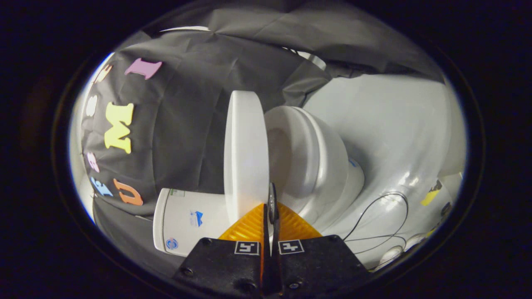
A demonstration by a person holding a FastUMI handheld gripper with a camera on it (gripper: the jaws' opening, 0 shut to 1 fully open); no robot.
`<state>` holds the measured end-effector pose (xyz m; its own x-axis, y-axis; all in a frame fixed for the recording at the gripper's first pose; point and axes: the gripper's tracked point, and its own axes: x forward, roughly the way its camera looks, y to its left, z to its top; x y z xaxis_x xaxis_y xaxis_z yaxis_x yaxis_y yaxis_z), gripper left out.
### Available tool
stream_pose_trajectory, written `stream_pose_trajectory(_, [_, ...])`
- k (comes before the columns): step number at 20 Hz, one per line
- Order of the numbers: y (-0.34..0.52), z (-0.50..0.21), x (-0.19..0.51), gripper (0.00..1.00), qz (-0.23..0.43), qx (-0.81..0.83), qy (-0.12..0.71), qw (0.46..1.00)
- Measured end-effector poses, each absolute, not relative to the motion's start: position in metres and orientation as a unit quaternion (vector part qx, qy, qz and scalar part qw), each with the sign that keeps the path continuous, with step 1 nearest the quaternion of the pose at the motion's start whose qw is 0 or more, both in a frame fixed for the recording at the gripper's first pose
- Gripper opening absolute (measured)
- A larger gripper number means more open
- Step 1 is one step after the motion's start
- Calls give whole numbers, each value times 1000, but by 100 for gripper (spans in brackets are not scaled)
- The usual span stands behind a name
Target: Open the toilet lid.
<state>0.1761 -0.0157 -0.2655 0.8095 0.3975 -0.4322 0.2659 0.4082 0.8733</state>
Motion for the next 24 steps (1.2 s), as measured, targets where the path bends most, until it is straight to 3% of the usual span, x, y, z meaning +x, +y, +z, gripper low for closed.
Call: stream_pose_trajectory(24, [46,-159,171,4,68,398,247,881])
